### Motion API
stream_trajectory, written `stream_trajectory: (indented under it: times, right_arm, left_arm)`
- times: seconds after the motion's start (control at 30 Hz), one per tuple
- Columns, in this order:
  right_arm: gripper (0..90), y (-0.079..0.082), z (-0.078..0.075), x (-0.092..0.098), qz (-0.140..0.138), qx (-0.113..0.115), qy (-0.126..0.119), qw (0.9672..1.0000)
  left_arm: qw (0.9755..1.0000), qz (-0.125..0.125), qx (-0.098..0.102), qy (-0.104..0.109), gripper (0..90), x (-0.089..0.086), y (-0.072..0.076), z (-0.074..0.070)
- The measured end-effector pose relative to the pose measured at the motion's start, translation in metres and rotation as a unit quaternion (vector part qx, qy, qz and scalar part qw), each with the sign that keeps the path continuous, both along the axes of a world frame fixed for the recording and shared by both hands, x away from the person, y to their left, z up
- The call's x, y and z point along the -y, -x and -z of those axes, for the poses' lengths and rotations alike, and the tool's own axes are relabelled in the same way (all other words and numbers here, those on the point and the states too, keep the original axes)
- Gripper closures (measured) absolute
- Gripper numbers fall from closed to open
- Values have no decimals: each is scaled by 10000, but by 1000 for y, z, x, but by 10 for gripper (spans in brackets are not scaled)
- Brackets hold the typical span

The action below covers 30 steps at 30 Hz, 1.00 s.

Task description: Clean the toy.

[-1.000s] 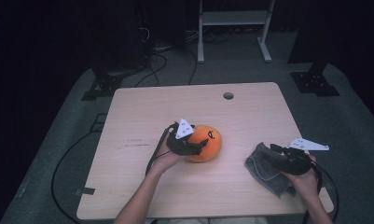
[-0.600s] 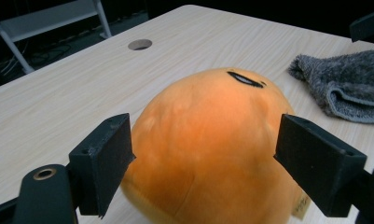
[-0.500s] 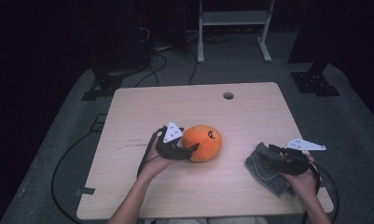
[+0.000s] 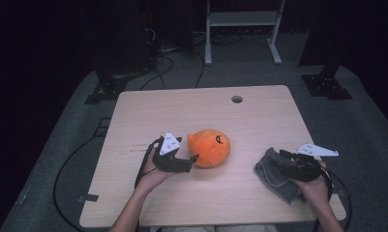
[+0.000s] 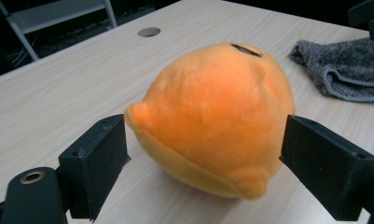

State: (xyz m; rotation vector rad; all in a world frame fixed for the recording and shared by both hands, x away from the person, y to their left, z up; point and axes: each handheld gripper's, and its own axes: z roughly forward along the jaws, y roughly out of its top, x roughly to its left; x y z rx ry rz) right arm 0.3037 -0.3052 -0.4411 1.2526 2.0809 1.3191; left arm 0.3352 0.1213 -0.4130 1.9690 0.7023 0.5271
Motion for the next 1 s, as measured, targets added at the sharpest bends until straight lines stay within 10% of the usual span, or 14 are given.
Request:
stream_trajectory:
  times: [1.0]
  right_arm:
    - [397, 1, 2, -3, -68, -95, 99, 9999]
  left_arm:
    - [9995, -210, -112, -199, 118, -35, 28, 27]
